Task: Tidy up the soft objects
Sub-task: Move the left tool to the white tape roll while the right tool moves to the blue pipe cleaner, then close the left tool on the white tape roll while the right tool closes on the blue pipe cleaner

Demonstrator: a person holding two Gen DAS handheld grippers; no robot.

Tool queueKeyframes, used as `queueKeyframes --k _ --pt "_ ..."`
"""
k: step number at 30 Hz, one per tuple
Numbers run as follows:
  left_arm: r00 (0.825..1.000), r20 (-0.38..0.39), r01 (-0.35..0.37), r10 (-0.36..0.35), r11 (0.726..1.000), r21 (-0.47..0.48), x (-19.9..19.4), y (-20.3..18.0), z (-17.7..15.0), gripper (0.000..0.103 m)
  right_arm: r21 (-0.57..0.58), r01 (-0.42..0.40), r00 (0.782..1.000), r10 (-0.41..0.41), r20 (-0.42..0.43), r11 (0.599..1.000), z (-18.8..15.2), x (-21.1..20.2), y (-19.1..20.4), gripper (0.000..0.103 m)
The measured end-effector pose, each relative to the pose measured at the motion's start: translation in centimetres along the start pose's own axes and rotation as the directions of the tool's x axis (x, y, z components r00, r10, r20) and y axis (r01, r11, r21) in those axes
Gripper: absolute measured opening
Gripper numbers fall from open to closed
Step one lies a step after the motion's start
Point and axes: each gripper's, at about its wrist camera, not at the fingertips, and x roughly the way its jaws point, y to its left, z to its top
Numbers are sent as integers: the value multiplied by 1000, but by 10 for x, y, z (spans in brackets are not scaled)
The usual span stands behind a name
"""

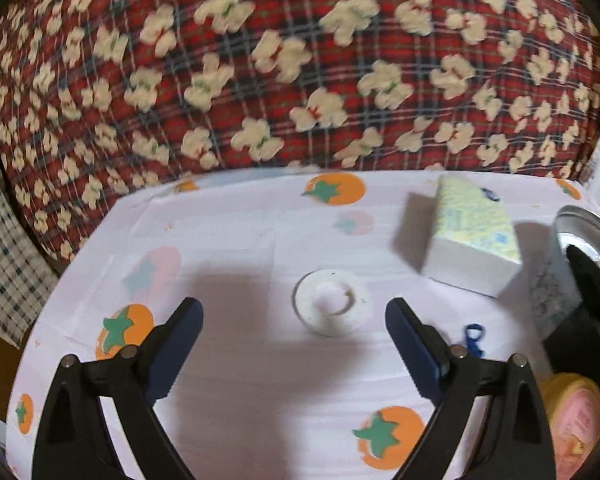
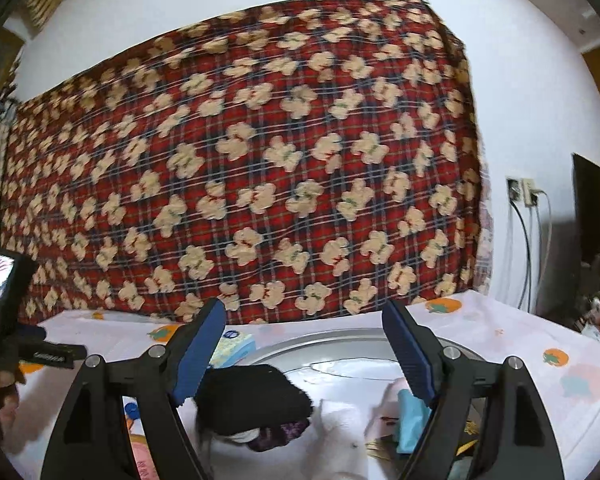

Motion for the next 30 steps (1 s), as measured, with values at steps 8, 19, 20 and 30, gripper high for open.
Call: queueKeyframes --k 8,19,20,30 --pt "996 -80 30 -27 999 34 42 -11 2 94 -97 -193 980 189 -56 976 -7 1 35 82" --pt "989 -143 21 -23 1000 -15 76 17 12 93 -33 -416 830 365 -422 909 18 63 86 82" --pt "989 -147 29 -31 999 -15 78 18 12 92 -19 -437 800 379 -466 899 18 72 94 82" --pt "977 -192 89 -88 996 -1 98 13 11 72 13 -506 563 342 -752 862 -23 138 157 71"
